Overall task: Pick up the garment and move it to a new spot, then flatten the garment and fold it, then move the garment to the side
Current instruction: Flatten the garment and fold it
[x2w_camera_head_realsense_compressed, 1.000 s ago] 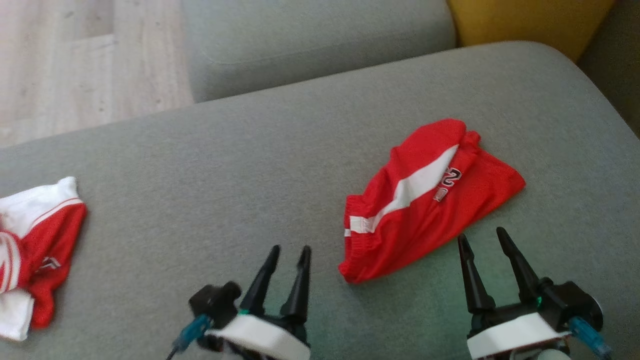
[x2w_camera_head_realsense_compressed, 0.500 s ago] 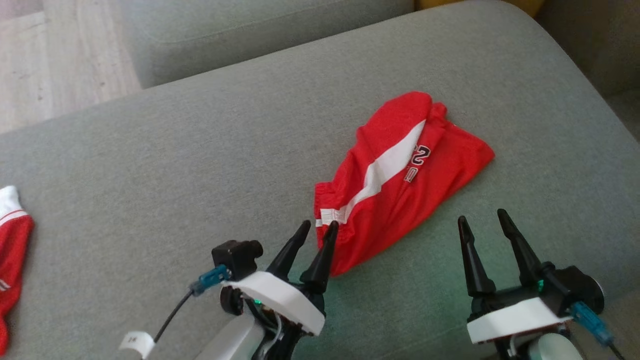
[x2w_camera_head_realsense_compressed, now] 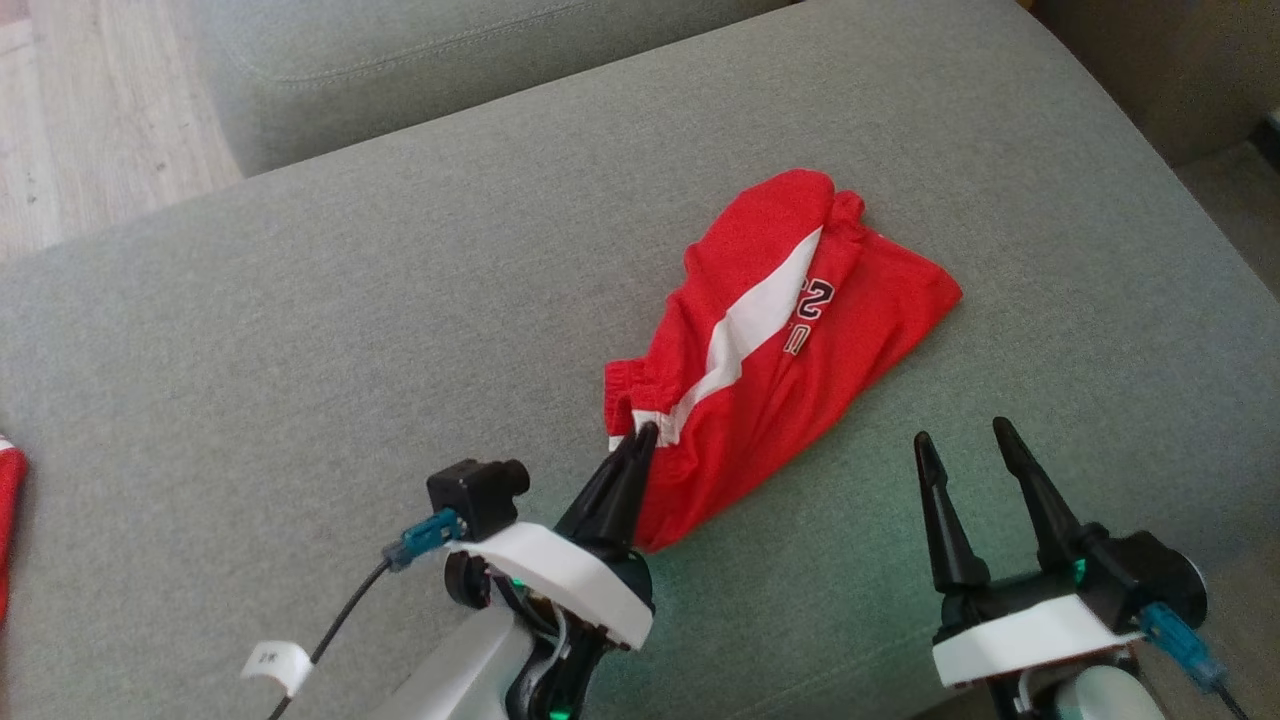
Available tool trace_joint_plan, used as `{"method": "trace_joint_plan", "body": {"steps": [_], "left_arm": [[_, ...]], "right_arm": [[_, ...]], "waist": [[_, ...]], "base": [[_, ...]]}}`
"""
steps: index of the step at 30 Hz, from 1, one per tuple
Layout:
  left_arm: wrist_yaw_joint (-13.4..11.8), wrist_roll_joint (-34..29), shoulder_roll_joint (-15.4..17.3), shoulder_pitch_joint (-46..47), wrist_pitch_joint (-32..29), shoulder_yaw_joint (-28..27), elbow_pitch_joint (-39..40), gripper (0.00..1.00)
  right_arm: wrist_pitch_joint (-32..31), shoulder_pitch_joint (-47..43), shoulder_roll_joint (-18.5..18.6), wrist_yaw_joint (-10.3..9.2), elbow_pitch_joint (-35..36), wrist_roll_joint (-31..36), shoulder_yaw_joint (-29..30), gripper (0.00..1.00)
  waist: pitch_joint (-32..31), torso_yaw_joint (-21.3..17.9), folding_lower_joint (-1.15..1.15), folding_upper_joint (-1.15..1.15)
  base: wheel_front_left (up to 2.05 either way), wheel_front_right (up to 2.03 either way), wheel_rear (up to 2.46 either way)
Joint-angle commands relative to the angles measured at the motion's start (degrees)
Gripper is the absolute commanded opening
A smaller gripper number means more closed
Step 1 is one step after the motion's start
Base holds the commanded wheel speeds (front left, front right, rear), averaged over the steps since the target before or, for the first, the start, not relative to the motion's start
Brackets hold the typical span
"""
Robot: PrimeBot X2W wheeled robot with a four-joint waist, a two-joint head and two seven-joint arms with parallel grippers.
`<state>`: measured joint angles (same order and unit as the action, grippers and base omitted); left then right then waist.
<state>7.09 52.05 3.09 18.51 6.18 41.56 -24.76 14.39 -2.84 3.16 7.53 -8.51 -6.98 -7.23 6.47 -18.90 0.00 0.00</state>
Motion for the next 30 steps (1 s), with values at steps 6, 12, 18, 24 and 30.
{"method": "trace_joint_plan", "body": {"steps": [6,12,18,24,30], "left_arm": [[0.3,0.9,0.3,3.2,2.3,-1.4,1.7,0.00],[0.3,0.7,4.6,4.7,5.3,-4.5,7.1,0.00],[-2.2,0.4,13.2,6.5,4.1,-10.6,18.6,0.00],[-5.8,1.5,21.9,3.7,0.2,-15.4,22.3,0.00],[-7.7,1.4,24.1,1.1,-0.1,-16.4,20.9,0.00]], "right_arm": [[0.6,2.2,0.2,-0.04,2.2,-0.1,-0.6,1.00],[0.6,1.6,0.1,-0.04,2.4,-0.2,-0.4,1.00],[0.6,1.2,0.0,-0.04,2.8,-0.7,-0.3,1.00],[0.6,1.7,-0.1,-0.04,2.9,-3.3,-1.4,1.00],[0.6,7.5,3.3,-0.04,0.3,-8.3,-6.5,1.00]], "waist": [[0.1,0.9,0.00,0.00],[-0.7,4.4,0.00,0.00],[-1.7,8.4,0.00,0.00],[-1.9,11.6,0.00,0.00],[-0.5,15.0,0.00,0.00]], "base": [[0.00,0.00,0.00],[0.00,0.00,0.00],[0.00,0.00,0.00],[0.00,0.00,0.00],[0.00,0.00,0.00]]}}
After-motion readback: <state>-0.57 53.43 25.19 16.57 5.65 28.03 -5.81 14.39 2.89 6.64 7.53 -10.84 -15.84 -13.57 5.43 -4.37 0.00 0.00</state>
